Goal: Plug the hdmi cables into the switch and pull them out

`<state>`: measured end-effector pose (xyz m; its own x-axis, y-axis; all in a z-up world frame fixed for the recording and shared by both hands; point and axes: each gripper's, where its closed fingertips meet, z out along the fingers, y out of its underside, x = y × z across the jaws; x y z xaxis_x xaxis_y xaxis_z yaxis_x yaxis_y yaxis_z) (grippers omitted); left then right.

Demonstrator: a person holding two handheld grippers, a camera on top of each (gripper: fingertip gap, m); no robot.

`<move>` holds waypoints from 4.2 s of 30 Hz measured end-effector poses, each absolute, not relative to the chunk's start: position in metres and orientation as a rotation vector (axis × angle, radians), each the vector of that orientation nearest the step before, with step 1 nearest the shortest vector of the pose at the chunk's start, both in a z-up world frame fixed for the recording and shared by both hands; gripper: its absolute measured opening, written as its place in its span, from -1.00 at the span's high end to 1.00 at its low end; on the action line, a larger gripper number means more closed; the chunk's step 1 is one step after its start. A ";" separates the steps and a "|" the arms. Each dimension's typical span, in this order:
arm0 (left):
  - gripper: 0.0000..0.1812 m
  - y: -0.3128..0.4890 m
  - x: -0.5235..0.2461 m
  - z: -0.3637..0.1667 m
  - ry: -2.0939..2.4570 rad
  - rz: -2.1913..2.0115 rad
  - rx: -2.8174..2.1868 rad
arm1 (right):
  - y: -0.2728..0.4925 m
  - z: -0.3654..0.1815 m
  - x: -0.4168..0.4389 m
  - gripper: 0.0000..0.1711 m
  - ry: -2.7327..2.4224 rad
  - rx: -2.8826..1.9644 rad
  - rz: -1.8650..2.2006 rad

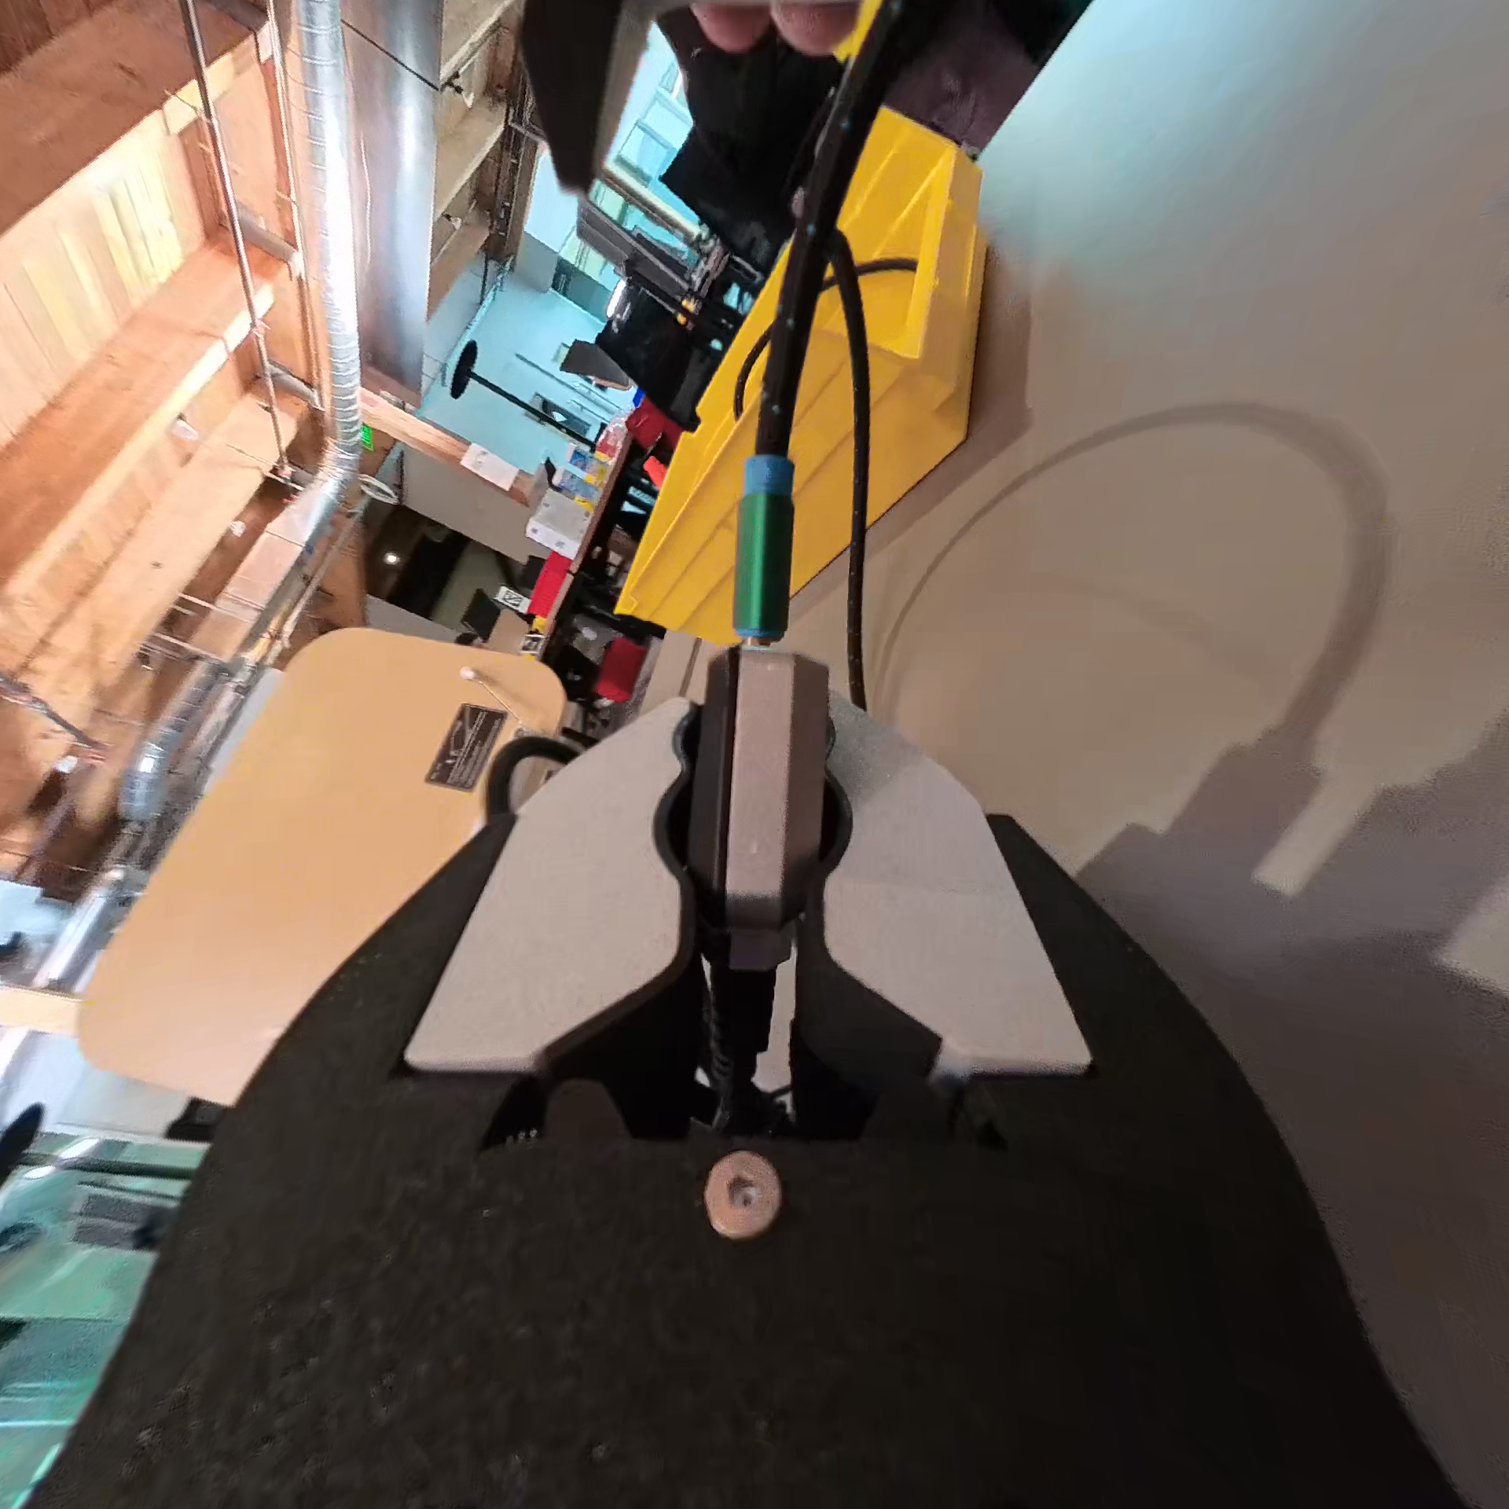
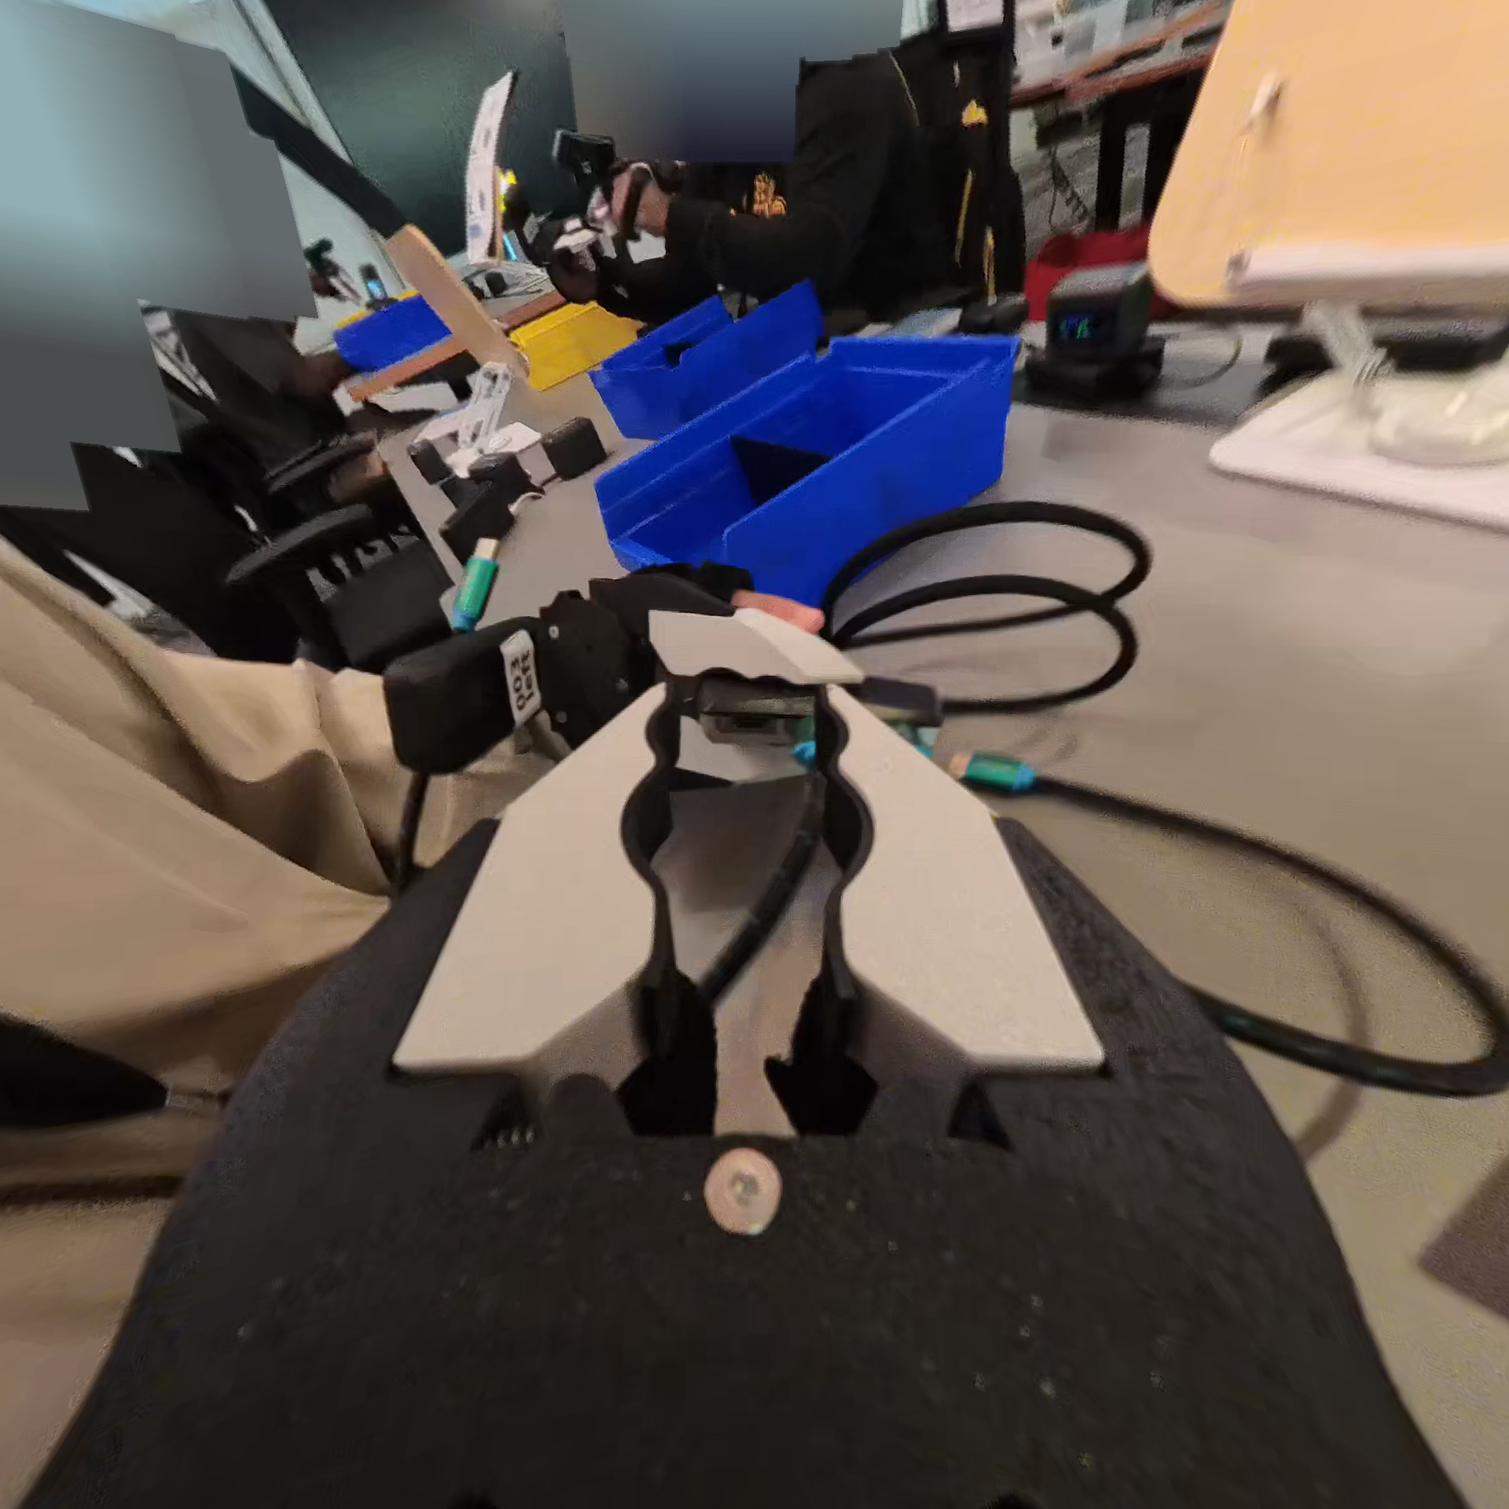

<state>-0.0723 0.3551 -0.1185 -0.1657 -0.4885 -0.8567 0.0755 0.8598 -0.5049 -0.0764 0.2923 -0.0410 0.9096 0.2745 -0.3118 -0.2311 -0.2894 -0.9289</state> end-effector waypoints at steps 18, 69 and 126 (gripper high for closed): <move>0.75 0.350 -0.055 -0.124 1.643 -0.416 -0.193 | 0.324 -0.113 -0.062 0.76 0.094 -1.901 0.212; 0.74 0.397 -0.036 -0.158 1.688 -0.556 -0.577 | 0.230 0.098 0.219 0.78 -0.240 -1.874 -0.098; 0.75 0.395 -0.038 -0.157 1.680 -0.536 -0.556 | 0.272 0.114 0.300 0.48 0.091 -1.297 -0.427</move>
